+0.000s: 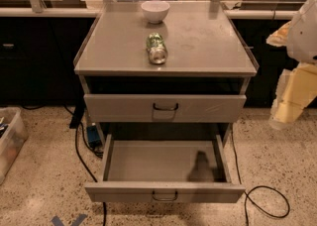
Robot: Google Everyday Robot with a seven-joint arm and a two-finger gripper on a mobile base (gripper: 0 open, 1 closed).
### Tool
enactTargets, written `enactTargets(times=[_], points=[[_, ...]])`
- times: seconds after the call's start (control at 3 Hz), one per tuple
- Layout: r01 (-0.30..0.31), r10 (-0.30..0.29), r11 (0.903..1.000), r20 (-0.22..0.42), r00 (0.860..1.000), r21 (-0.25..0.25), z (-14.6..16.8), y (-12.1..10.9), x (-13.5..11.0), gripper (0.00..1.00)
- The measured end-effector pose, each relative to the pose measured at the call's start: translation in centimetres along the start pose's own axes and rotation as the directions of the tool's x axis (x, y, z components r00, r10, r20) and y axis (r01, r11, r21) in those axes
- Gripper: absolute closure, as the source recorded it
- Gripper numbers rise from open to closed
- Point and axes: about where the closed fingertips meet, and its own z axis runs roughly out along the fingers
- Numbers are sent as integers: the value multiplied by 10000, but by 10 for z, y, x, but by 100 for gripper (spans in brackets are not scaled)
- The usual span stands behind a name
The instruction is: Close middle drawer
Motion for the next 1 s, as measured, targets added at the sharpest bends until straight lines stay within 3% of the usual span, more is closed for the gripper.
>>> enactTargets(times=[0.33, 0.67, 1.0], points=[[0, 0, 10000, 1, 10000, -1, 0, 0, 0, 0], [-58, 63, 9993, 138, 9999, -373, 28, 15, 9, 0], [15, 65, 9951, 809, 9967, -986, 81, 44, 14, 0]])
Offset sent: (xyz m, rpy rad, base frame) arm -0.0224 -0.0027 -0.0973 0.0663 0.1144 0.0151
